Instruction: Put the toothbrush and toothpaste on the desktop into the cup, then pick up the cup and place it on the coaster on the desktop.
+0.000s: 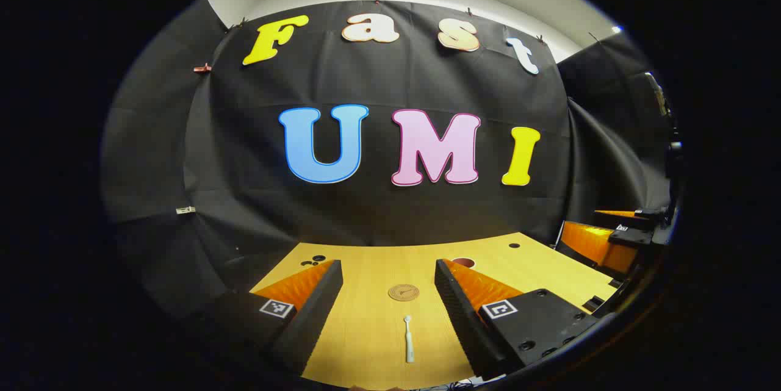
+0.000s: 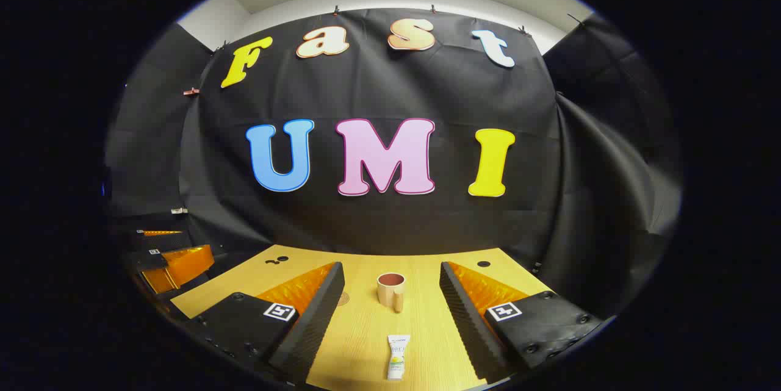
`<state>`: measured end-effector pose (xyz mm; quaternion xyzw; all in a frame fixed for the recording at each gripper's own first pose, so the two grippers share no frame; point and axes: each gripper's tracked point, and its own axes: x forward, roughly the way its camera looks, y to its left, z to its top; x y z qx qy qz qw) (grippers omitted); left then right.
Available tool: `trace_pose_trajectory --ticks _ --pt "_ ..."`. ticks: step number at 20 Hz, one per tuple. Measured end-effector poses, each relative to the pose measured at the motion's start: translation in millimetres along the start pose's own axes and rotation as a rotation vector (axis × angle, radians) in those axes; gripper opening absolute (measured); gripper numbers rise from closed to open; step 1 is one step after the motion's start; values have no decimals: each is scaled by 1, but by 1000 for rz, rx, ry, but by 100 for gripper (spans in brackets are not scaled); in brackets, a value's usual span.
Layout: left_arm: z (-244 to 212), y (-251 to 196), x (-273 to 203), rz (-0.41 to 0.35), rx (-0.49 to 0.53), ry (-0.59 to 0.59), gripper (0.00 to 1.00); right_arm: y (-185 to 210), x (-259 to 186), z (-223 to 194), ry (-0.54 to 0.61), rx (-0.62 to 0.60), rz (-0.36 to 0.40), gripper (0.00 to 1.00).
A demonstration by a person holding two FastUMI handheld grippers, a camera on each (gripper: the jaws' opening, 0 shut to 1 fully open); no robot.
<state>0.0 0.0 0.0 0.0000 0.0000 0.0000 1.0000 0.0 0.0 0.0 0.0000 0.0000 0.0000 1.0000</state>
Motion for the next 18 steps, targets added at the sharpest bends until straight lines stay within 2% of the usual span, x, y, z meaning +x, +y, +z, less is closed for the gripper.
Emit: trace_pose_trajectory --ticks 18 --pt "-17 -10 26 -13 7 46 96 -13 31 -27 99 -29 -27 97"
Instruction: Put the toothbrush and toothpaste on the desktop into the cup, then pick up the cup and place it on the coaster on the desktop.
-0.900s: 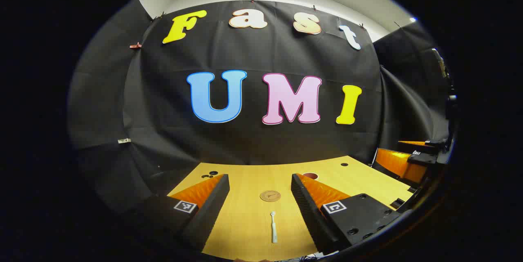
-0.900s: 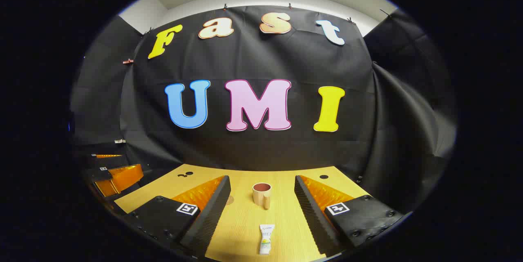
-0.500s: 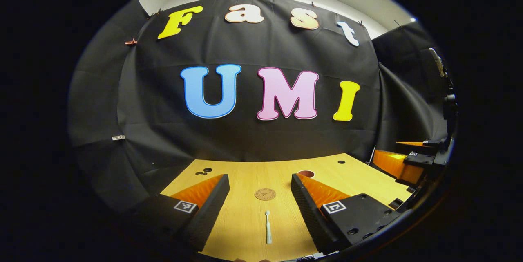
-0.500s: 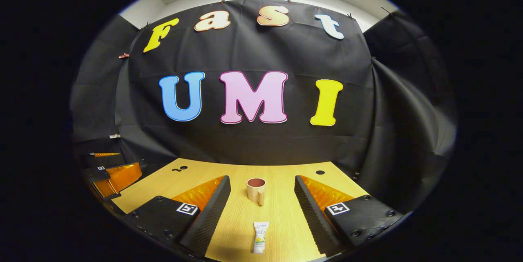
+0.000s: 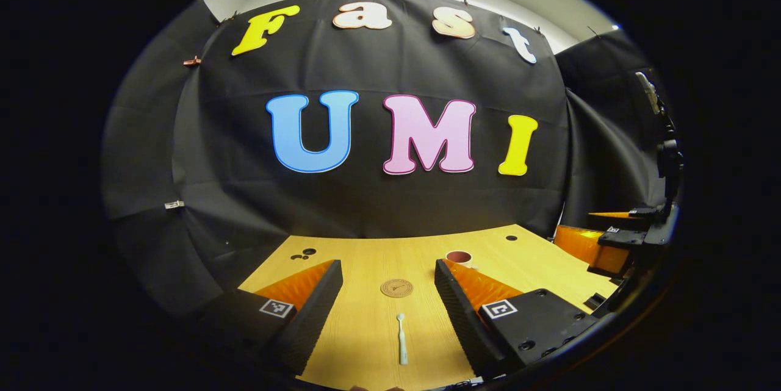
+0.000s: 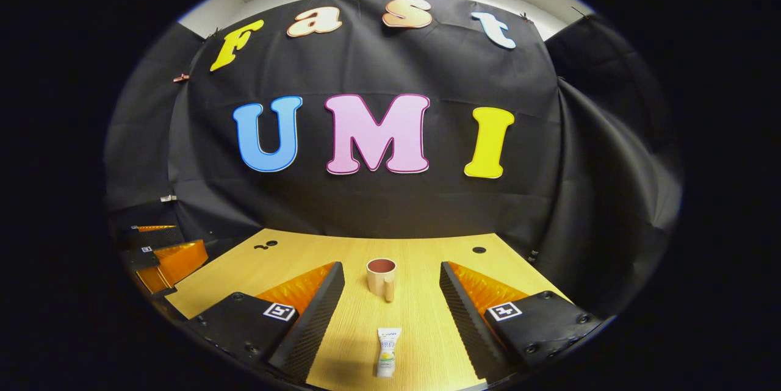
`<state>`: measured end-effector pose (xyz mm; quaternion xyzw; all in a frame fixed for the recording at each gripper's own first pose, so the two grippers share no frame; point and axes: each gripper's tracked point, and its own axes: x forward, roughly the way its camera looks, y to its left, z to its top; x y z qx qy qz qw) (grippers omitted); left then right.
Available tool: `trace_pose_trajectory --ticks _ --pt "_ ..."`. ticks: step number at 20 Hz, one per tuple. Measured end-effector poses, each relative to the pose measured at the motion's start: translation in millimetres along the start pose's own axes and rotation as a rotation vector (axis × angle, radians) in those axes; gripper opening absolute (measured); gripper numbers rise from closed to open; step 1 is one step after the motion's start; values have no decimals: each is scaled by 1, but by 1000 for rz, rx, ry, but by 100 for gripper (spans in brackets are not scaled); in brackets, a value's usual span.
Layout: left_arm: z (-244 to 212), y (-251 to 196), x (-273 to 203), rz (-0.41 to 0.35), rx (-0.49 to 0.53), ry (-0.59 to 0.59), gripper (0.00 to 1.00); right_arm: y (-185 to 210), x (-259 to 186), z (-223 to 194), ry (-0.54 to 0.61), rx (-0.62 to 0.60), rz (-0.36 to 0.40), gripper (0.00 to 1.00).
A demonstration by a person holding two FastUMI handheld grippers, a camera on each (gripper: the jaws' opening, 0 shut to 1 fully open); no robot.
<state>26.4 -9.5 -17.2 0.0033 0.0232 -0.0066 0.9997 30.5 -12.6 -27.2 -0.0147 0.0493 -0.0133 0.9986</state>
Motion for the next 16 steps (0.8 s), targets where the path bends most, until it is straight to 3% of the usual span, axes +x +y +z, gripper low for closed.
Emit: trace_pose_trajectory --ticks 5,16 --pt "-5 -1 5 -7 34 7 96 -9 9 -11 39 19 -28 97" --pt "-33 8 16 57 45 96 96 5 54 -91 268 -7 36 97"
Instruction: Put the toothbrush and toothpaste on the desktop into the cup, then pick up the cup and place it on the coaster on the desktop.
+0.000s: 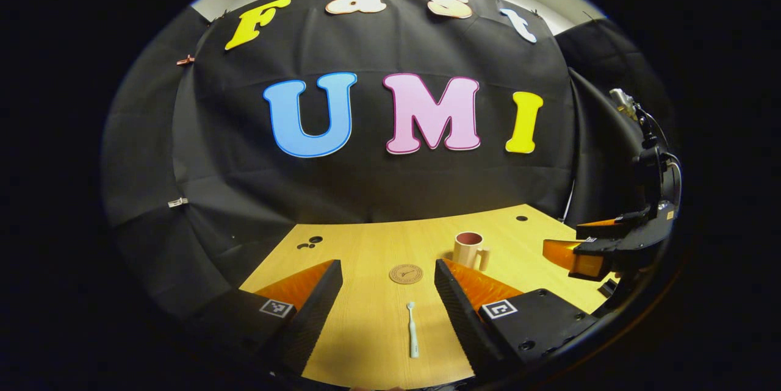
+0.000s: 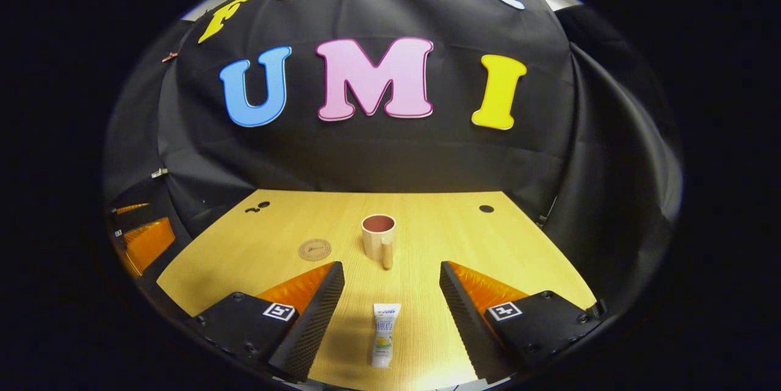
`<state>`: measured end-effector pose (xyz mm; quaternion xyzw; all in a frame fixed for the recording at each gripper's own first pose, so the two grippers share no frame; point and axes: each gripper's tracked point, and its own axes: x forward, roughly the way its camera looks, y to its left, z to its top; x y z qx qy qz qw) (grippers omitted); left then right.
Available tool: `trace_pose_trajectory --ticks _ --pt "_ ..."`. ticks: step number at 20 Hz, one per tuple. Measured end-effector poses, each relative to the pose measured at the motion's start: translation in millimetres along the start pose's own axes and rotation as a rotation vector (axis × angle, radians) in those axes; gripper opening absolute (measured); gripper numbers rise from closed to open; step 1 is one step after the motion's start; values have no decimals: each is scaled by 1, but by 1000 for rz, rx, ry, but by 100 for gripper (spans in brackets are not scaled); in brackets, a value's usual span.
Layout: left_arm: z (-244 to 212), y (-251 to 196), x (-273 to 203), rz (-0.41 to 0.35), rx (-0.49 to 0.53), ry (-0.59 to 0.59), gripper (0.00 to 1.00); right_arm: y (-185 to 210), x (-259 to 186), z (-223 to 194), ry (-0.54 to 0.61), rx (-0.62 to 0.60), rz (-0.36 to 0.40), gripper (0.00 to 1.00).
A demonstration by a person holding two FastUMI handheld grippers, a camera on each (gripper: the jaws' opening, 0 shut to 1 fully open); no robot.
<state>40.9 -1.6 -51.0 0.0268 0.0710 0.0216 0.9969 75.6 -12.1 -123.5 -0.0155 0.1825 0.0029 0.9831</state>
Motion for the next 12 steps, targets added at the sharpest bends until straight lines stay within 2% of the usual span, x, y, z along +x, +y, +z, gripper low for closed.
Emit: trace_pose_trajectory --ticks 6,12 --pt "-22 10 0 77 8 78 96 13 37 -50 162 4 64 97" --pt "-44 12 3 141 13 157 96 13 66 -98 300 -9 93 98"
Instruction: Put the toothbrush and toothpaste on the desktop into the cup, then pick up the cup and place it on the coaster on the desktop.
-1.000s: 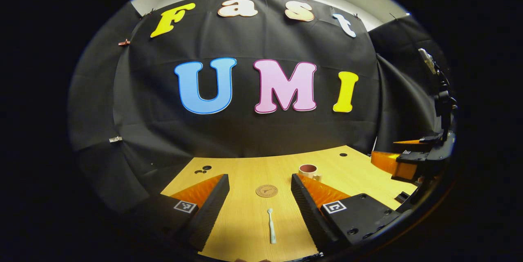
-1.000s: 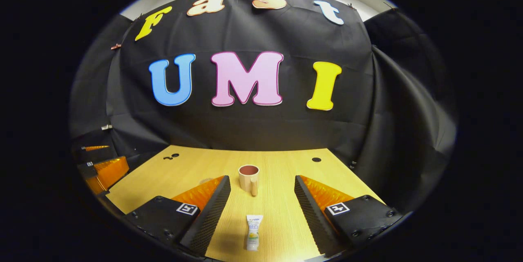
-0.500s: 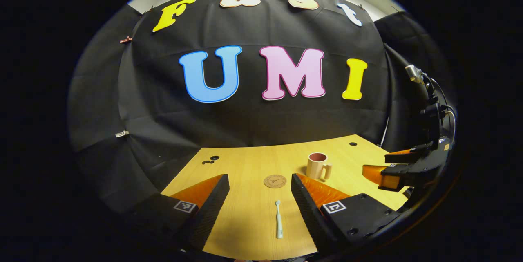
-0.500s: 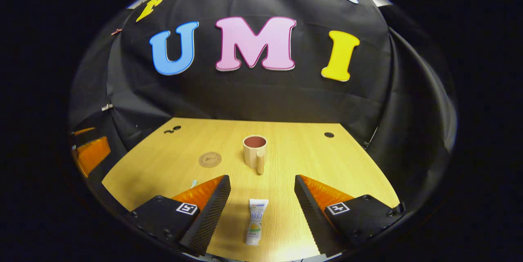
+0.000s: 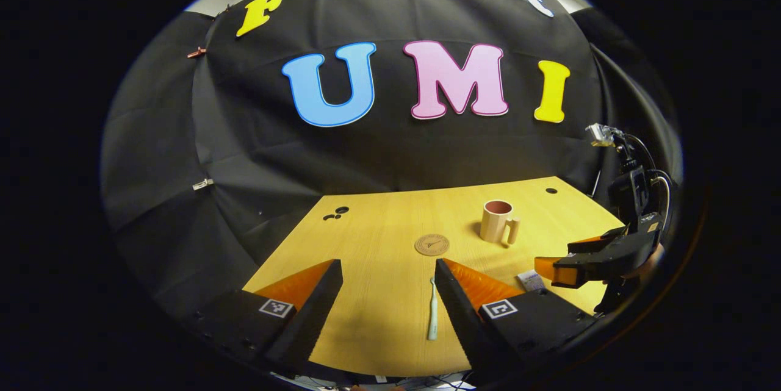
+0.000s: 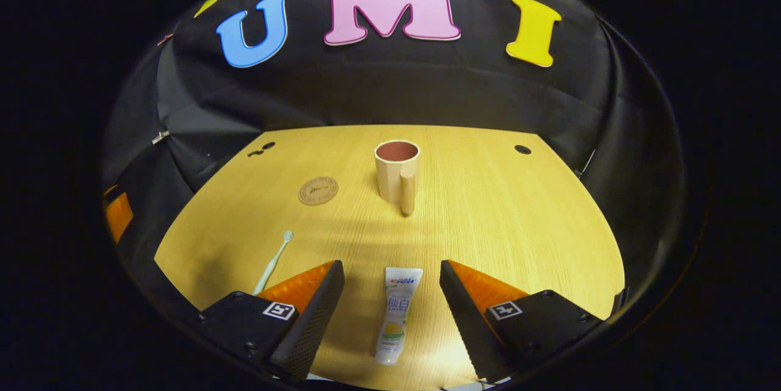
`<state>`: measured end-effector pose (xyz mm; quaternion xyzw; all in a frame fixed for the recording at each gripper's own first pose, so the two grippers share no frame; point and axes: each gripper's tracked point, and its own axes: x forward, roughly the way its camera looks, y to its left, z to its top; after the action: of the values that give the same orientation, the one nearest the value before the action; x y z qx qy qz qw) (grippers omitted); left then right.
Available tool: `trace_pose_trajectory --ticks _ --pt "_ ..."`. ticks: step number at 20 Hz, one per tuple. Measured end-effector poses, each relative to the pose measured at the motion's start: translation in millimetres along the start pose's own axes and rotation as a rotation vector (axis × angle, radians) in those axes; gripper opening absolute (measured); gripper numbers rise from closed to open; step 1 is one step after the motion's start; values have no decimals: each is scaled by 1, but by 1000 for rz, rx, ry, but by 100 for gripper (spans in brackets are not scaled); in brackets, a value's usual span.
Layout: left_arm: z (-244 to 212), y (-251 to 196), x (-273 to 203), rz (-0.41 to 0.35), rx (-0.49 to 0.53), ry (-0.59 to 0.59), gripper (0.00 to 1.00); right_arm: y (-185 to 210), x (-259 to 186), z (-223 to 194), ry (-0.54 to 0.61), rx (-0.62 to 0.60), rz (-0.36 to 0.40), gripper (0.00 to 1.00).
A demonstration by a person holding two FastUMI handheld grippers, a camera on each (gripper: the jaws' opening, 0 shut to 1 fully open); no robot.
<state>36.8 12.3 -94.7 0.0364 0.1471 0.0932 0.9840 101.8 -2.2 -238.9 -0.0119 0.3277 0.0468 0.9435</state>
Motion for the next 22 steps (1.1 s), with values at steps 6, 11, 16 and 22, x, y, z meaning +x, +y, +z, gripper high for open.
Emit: trace_pose_trajectory --ticks 6,11,16,22 --pt "-6 -12 9 26 -8 40 99 -3 28 -43 156 11 17 98" --pt "-7 -14 16 27 7 55 99 -11 40 -66 267 -1 -11 98" --pt "-14 -8 19 38 -15 77 99 -12 42 -88 360 36 -26 98" --pt "-18 0 19 39 -6 82 99 -14 44 -92 387 44 -57 94"
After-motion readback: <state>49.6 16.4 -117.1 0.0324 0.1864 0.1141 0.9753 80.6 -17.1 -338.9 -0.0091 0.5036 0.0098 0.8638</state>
